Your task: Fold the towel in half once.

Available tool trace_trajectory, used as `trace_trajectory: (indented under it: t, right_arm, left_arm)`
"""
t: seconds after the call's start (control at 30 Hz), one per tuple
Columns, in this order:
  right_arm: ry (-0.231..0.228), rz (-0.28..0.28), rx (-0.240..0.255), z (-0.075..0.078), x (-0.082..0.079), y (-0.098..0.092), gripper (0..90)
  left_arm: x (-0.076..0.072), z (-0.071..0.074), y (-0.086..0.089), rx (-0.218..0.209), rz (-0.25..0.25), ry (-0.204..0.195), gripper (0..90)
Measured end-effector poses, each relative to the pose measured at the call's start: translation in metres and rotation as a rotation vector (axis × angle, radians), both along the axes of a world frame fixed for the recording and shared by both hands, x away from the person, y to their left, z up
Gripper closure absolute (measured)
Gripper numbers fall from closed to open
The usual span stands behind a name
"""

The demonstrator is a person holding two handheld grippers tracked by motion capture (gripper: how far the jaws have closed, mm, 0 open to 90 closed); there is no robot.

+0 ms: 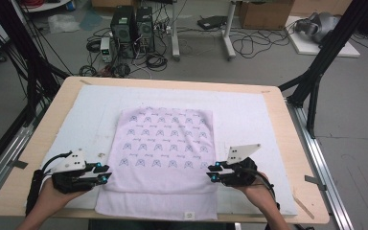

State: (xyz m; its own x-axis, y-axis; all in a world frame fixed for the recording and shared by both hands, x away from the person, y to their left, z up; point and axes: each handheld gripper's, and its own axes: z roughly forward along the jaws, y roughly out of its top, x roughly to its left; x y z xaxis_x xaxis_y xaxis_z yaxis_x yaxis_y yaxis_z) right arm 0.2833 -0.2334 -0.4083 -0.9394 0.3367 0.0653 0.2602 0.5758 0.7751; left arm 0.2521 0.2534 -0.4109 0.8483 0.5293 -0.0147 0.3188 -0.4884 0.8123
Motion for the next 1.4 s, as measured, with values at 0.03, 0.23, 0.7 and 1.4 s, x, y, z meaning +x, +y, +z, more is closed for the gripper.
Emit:
trace_trajectory:
  t: [0.03, 0.23, 0.7, 1.4]
  right_arm:
    - [0.002, 0.003, -0.003, -0.003, 0.003, 0.003, 69.1]
    - [0.030, 0.050, -0.096, -0.024, 0.011, 0.024, 62.6]
    - [0.008, 0.079, -0.042, -0.013, 0.004, 0.022, 88.2]
    - [0.066, 0.156, -0.096, -0.032, -0.020, 0.031, 75.9]
  left_arm:
    - [0.002, -0.002, -0.001, 0.004, 0.003, 0.000, 68.3]
    - [0.014, -0.025, -0.012, 0.068, -0.026, 0.060, 66.9]
    - [-0.001, -0.009, -0.005, 0.026, -0.044, 0.021, 88.5]
    - [-0.026, -0.028, -0.013, 0.087, -0.124, 0.077, 87.1]
